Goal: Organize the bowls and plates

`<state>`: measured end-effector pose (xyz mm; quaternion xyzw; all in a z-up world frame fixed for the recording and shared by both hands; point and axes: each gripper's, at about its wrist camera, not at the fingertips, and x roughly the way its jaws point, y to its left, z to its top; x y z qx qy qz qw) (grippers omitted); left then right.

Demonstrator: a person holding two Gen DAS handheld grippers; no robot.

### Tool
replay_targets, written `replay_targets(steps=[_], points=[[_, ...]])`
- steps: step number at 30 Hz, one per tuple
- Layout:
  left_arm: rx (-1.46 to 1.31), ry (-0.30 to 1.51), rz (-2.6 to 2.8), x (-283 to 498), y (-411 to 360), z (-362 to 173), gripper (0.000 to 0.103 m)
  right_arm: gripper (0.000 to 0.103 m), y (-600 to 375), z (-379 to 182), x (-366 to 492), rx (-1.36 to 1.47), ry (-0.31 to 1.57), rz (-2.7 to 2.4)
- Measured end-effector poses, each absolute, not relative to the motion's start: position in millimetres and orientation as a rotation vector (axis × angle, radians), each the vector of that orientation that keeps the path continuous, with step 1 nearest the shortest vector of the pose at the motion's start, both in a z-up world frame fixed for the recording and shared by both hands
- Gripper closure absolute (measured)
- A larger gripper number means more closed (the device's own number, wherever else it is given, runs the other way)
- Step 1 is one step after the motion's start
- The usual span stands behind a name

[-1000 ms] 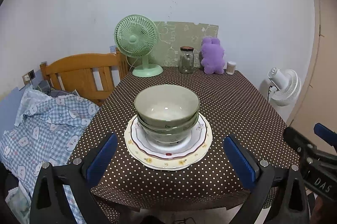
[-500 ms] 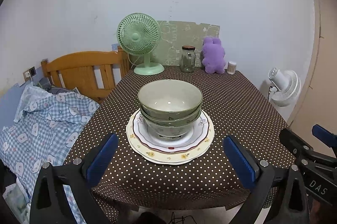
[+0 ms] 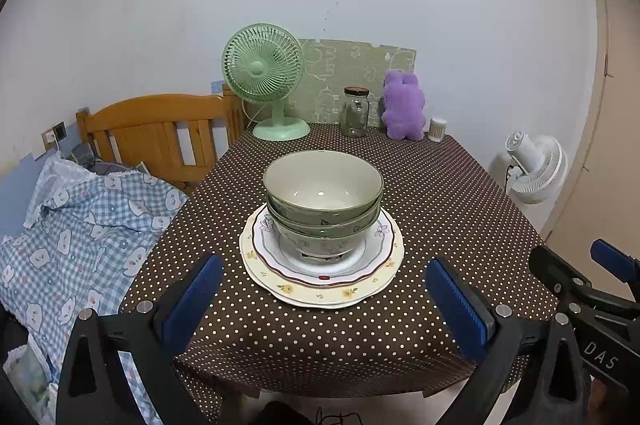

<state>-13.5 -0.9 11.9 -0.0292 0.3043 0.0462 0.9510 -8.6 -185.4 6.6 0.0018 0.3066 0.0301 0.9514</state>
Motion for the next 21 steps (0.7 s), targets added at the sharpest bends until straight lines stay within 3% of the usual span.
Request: replay_targets(steps=[21], points=[[-0.060, 0.622, 0.091, -11.0, -7.1, 12.9, 0.000, 0.008, -186.8, 4.7, -8.1, 0.006, 0.627, 0.052]])
